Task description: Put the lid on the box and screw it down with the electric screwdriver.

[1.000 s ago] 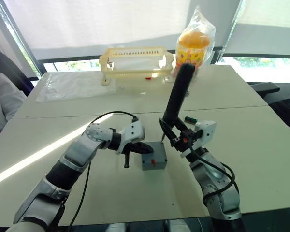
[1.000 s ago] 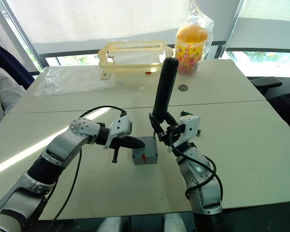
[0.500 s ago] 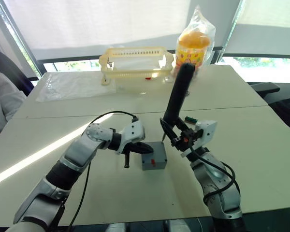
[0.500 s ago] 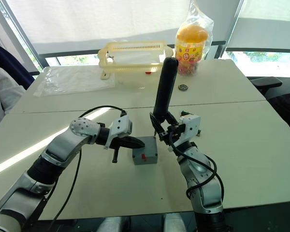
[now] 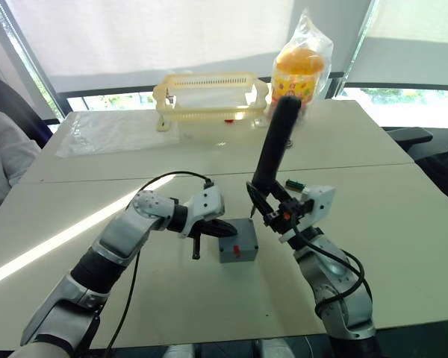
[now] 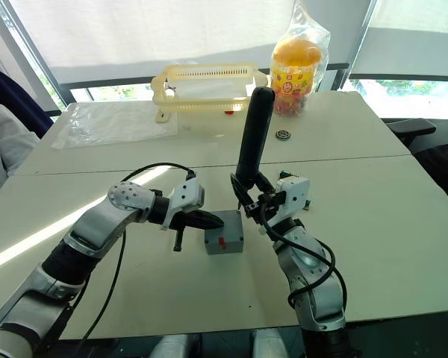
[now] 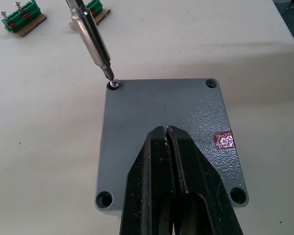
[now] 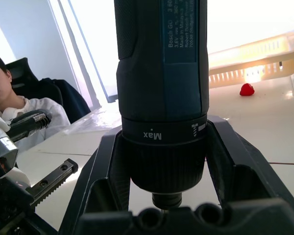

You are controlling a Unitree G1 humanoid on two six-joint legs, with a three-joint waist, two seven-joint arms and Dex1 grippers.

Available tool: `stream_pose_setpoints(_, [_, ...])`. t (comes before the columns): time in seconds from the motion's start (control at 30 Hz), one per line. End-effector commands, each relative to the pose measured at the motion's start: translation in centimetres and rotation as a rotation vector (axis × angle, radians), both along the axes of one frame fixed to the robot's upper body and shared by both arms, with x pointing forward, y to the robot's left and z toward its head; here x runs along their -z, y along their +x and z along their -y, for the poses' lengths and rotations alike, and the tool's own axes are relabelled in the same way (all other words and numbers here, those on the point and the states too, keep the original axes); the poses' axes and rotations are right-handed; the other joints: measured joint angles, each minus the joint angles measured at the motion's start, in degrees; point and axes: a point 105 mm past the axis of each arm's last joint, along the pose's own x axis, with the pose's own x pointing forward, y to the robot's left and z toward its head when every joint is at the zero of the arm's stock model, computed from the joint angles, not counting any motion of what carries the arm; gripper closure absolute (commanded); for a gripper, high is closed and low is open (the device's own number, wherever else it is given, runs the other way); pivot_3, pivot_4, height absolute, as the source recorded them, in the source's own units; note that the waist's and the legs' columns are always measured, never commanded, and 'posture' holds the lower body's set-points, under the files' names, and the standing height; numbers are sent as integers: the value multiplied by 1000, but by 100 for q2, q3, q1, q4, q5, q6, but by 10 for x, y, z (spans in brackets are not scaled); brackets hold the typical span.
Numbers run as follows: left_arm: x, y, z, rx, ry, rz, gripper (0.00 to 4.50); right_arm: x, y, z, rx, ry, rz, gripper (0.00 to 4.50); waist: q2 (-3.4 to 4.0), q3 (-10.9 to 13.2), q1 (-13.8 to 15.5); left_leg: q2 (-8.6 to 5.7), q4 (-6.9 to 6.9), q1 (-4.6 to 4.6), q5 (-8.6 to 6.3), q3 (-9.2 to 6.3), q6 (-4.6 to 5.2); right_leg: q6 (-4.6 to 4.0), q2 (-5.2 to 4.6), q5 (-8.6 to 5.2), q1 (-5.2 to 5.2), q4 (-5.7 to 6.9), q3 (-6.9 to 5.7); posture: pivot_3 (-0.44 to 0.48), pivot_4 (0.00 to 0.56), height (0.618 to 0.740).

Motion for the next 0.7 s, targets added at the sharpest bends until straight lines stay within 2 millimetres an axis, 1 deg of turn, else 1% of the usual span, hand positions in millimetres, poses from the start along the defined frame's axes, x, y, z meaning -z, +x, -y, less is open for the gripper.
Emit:
stream_pose_setpoints(0.03, [5,0,-3,-11,27,-4,4500,-22,-11,-2,-22,20,94,2789,0,0,0,0,0,0,0,0,0,0,0,0,0,0,0,0,150,740])
stream_pose_setpoints(0.23, [4,-1,-2,-9,25,-4,4500,-19,-9,-1,-14,13,90,2789,0,0,0,0,0,0,0,0,0,0,0,0,0,0,0,0,150,740])
stream_pose_setpoints(0.7, [4,0,-3,-16,27,-1,4500,-2,-5,-6,-20,-28,74,2789,0,0,-1,0,0,1,0,0,0,0,0,0,1,0,0,0,150,740])
